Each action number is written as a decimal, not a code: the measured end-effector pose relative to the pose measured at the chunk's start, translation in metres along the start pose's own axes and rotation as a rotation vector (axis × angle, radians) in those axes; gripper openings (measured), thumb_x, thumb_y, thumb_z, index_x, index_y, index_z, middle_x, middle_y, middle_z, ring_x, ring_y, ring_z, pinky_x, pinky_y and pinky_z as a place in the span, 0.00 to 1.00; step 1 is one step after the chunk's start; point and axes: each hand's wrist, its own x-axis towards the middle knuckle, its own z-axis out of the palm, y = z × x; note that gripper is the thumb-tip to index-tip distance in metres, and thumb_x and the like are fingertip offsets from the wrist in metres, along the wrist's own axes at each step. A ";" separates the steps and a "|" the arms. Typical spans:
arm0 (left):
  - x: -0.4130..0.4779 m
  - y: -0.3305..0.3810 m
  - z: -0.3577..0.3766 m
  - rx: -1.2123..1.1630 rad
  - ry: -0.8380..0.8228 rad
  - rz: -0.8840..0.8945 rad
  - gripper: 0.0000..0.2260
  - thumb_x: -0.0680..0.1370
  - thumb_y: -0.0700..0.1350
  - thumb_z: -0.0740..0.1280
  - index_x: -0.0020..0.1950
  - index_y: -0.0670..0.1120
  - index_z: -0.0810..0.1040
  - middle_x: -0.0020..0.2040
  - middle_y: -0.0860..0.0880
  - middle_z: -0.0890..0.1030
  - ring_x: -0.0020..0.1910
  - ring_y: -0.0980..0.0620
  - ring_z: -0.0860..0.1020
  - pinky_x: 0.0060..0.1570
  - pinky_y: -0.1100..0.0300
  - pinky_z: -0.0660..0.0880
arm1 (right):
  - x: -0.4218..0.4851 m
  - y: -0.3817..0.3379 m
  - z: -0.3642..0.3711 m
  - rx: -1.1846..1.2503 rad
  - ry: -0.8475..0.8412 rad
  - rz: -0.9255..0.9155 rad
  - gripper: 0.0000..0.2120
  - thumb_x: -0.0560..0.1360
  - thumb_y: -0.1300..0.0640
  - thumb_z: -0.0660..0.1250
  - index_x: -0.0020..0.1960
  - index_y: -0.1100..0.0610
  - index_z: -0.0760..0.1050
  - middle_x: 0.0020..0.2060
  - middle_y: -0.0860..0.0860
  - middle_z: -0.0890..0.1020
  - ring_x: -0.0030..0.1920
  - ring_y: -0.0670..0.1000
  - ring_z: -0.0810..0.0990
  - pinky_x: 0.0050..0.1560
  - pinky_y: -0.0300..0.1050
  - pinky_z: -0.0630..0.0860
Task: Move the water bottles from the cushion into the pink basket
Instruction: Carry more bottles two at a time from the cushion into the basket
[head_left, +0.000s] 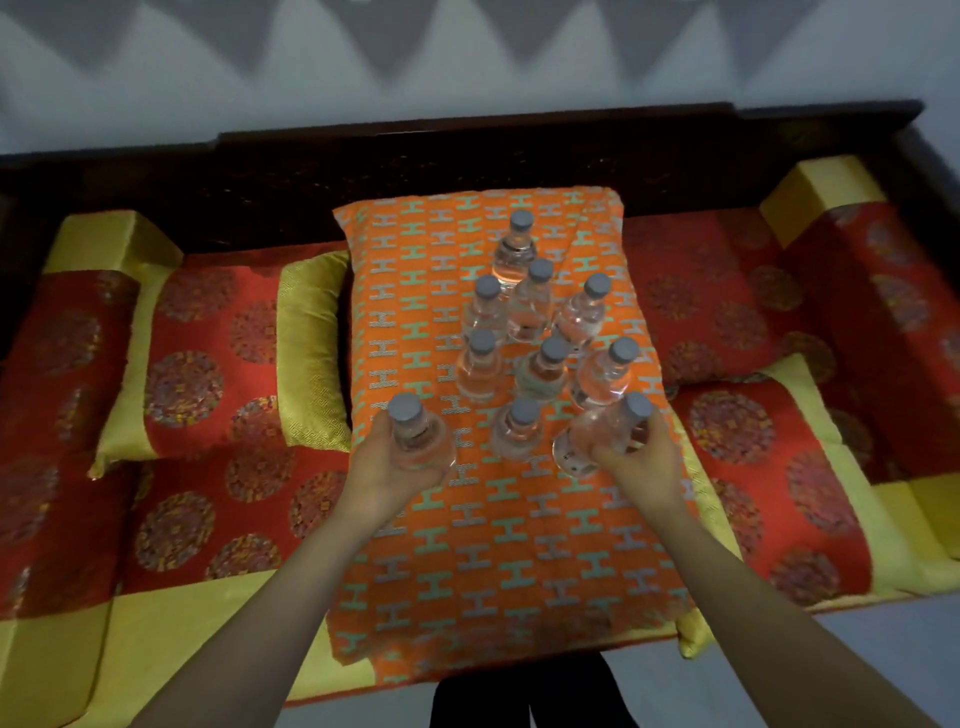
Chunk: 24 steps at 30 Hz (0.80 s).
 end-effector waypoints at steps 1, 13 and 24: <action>-0.003 0.008 0.003 0.022 -0.012 0.043 0.25 0.65 0.45 0.78 0.56 0.51 0.69 0.49 0.54 0.79 0.49 0.51 0.79 0.46 0.60 0.75 | -0.003 0.002 -0.005 0.039 0.033 0.017 0.23 0.66 0.65 0.75 0.55 0.51 0.71 0.43 0.40 0.78 0.43 0.39 0.77 0.40 0.38 0.73; -0.030 0.113 0.061 0.064 -0.131 0.321 0.22 0.65 0.49 0.79 0.52 0.62 0.73 0.48 0.59 0.79 0.43 0.68 0.77 0.43 0.69 0.72 | -0.027 -0.015 -0.107 0.295 0.172 -0.110 0.11 0.69 0.65 0.74 0.45 0.52 0.77 0.37 0.45 0.79 0.38 0.42 0.76 0.42 0.40 0.74; -0.072 0.212 0.204 0.125 -0.134 0.464 0.27 0.61 0.50 0.81 0.56 0.47 0.77 0.49 0.49 0.83 0.46 0.51 0.80 0.46 0.56 0.75 | -0.066 0.024 -0.291 0.481 0.315 -0.169 0.09 0.74 0.58 0.71 0.53 0.59 0.77 0.43 0.52 0.82 0.43 0.50 0.80 0.46 0.52 0.77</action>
